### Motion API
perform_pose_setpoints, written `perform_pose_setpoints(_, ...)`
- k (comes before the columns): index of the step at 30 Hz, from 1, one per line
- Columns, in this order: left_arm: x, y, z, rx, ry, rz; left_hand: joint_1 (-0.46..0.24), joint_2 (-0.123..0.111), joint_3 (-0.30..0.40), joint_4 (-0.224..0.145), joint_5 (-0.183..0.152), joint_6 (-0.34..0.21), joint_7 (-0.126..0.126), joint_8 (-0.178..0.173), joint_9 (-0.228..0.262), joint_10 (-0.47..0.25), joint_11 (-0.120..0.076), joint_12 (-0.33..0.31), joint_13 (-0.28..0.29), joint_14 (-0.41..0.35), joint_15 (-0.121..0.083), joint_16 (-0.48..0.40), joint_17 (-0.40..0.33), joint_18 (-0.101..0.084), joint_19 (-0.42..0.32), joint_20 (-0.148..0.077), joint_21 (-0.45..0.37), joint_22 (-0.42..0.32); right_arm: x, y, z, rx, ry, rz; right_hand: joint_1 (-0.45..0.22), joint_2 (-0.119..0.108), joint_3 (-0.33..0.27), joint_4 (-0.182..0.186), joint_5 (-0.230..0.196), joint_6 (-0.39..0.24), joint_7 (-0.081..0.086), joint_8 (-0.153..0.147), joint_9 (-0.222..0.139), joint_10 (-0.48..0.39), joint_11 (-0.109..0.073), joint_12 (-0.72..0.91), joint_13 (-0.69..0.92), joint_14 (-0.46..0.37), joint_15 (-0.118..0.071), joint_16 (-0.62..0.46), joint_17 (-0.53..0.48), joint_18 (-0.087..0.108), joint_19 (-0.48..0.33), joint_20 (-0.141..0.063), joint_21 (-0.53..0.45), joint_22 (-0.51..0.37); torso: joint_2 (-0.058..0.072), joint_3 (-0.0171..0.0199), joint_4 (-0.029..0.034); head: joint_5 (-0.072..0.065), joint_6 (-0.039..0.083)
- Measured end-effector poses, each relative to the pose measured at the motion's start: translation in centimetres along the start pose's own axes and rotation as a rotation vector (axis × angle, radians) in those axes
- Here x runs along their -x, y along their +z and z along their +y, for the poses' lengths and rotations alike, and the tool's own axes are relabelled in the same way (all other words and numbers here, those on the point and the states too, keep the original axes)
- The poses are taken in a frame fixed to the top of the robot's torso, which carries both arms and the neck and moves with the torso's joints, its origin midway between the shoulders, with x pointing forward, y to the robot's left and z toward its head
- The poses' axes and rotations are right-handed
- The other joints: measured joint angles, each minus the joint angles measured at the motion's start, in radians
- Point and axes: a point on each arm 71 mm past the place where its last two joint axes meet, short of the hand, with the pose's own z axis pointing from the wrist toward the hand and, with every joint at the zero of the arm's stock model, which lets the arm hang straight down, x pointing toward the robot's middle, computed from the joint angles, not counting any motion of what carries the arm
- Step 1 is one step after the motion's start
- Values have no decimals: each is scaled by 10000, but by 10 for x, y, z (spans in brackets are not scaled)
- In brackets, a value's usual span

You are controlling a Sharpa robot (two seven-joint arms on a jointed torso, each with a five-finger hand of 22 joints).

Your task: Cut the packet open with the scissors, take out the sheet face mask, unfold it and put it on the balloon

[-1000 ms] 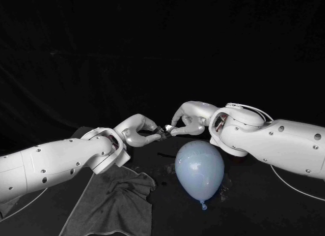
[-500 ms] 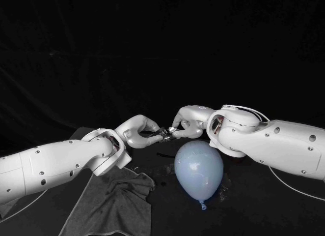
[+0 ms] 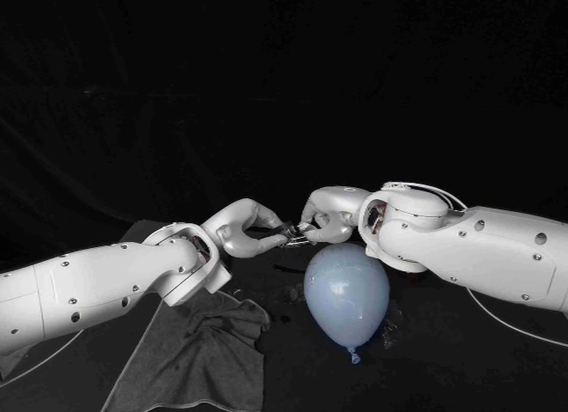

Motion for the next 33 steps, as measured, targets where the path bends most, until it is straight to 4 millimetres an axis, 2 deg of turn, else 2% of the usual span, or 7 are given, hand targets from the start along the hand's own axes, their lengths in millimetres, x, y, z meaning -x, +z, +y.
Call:
perform_pose_setpoints(5,2,1,1,67,-74,-91,-14,-4,3,-77,0,-587,323,-25,943,-633,69,-52,-33,-386,90,-145,-96,-1,-85,1,-50,-23,0,-3,-1,33,228,-133,-64,64,689,-131,-93,18,-26,256,91,-55,-55,-1,-2,-39,-65,-1,5,-16,34,-108,0,3,2,3,-4,16,5)
perform_pose_setpoints(8,5,1,4,241,-300,-247,-519,-515,-746,173,27,-1343,415,-538,855,-1684,234,-70,-70,-1089,203,-380,-251,-232,-416,24,-167,-59,2,-4,-3,-44,577,-366,-97,31,1022,-109,-81,12,-24,260,92,-58,-58,-1,-2,-60,-88,-5,4,-28,-1,-144,-1,5,2,8,-9,19,17)
perform_pose_setpoints(9,6,1,5,316,-387,-312,-655,-703,-1408,312,27,-1584,367,-709,742,-1890,278,-70,-70,-1299,244,-445,-300,-315,-535,26,-236,-69,2,-4,-4,-79,699,-448,-146,-18,1127,-115,-62,-19,-51,262,92,-59,-59,-1,-2,-75,-106,-9,5,-28,-1,-144,-39,5,2,9,-9,19,22)
perform_pose_setpoints(12,9,1,8,584,-660,-544,-329,-381,-4408,555,65,-1754,105,-1027,502,-2217,589,-70,-70,-2702,537,-658,-606,-693,-1216,0,-493,-116,5,-5,-7,-199,1148,-748,-416,-150,1475,-118,10,-80,-106,280,249,-76,-77,0,-66,-39,-216,-16,4,-27,-2,-145,-87,7,2,10,-9,14,39)
perform_pose_setpoints(17,15,1,14,929,-976,-948,-148,-859,-6262,628,65,-2120,-284,-1489,243,-2810,868,-107,-106,-3793,736,-702,-838,-696,-1865,12,-706,-154,8,-5,-11,-488,1761,-1148,-713,-349,1804,-256,15,-117,-141,475,520,-54,-164,3,-65,12,-331,-29,4,-27,-2,-145,-134,7,1,11,-9,-9,77)
perform_pose_setpoints(26,28,-4,22,1306,-1397,-1845,-178,-1222,-6998,651,65,-2915,-480,-1936,-20,-3306,876,-107,-123,-4190,780,-702,-924,-851,-2114,1,-755,-170,11,-3,-24,-1276,2371,-1620,-885,-441,2042,-440,15,-145,-114,591,522,-96,-200,123,-47,15,-335,-48,-5,-26,-2,-144,-134,2,-2,3,-4,-58,123)
perform_pose_setpoints(33,41,-14,28,1522,-1769,-2769,-178,-1222,-6875,658,65,-2930,-175,-2047,-63,-3107,885,-107,-105,-3940,751,-675,-875,-850,-2008,30,-744,-130,13,1,-36,-2099,2467,-2124,-925,-480,2069,-467,15,-172,-87,710,523,-96,-201,195,-41,31,-350,-70,-2,-26,-3,-143,-134,-1,-4,2,-4,-149,218)
